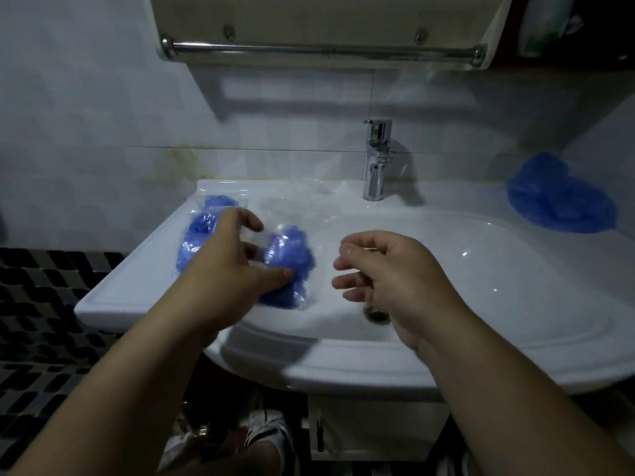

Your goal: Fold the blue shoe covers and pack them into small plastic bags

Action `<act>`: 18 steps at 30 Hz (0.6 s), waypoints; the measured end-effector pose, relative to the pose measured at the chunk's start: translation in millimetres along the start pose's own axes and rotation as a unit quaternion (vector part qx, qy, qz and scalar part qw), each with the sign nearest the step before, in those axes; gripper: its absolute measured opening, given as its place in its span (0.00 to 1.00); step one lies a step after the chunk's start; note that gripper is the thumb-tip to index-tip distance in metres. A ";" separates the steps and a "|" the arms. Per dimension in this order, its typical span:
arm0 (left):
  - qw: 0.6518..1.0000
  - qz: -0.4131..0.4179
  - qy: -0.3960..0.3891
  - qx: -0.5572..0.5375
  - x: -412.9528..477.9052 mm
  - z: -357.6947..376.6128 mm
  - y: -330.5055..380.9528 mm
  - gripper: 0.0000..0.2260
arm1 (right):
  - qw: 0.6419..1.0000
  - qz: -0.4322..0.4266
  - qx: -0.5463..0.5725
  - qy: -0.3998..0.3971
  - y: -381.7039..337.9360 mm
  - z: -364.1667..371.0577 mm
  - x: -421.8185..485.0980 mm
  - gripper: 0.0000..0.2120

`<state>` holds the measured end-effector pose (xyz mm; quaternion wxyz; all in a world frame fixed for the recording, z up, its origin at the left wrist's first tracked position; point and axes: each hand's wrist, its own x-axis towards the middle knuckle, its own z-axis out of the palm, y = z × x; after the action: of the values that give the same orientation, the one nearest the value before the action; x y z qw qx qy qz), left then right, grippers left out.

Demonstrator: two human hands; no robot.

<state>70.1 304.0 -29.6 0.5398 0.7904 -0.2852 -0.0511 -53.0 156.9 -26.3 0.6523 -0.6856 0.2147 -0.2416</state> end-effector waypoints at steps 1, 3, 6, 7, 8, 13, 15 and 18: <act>0.997 0.019 0.051 0.054 5.2 -10.4 -7.7 0.22 | 1.000 0.005 0.009 -0.002 -0.1 5.9 1.6 0.04; 0.978 0.038 0.118 0.167 14.2 -32.1 -22.9 0.16 | 1.000 0.005 0.006 -0.015 0.1 15.0 2.9 0.04; 0.955 0.008 0.138 0.262 25.6 -50.9 -43.3 0.10 | 0.999 0.003 -0.020 -0.029 3.2 21.4 3.8 0.05; 0.951 -0.002 0.137 0.276 28.8 -52.7 -47.8 0.09 | 0.999 0.002 -0.023 -0.031 4.4 21.8 4.3 0.06; 0.949 -0.010 0.135 0.284 32.6 -53.1 -51.3 0.08 | 0.999 0.001 -0.027 -0.032 5.1 21.5 4.5 0.06; 0.936 -0.031 0.148 0.319 58.1 -50.4 -56.0 0.03 | 0.999 -0.008 -0.044 -0.016 6.6 11.4 8.2 0.06; 0.926 -0.049 0.144 0.344 65.7 -50.1 -53.5 0.05 | 0.999 -0.009 -0.044 -0.007 6.1 6.0 11.2 0.06; 0.906 -0.077 0.158 0.386 69.5 -49.3 -45.4 0.10 | 0.999 -0.011 -0.050 0.003 5.1 -2.7 14.1 0.07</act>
<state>165.1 321.0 -33.6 0.2248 0.9543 -0.1314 0.1469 -43.4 145.9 -30.5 0.6135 -0.7191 0.2212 -0.2398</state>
